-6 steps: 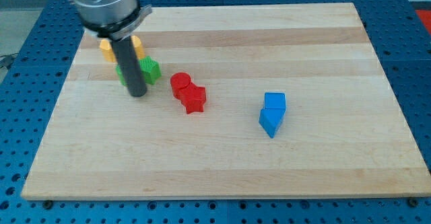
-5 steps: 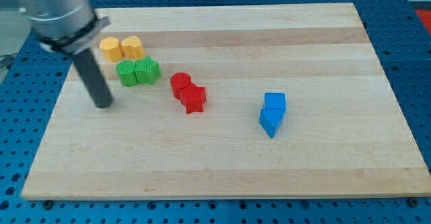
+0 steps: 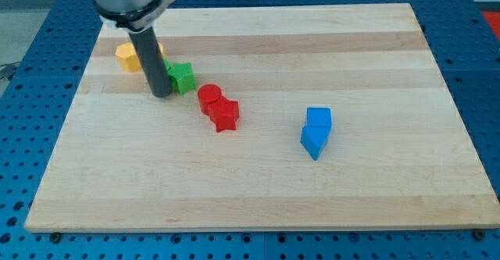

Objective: Move the green circle close to the yellow heart

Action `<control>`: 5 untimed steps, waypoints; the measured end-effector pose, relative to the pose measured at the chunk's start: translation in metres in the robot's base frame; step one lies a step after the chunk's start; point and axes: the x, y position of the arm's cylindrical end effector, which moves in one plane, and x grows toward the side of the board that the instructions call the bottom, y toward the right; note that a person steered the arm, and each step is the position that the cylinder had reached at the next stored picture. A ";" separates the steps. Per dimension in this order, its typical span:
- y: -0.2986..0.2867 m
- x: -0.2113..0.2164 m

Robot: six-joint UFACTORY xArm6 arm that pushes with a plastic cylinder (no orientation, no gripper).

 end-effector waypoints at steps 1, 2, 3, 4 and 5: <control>-0.002 0.000; -0.030 0.000; -0.073 0.001; -0.072 -0.004; -0.060 -0.025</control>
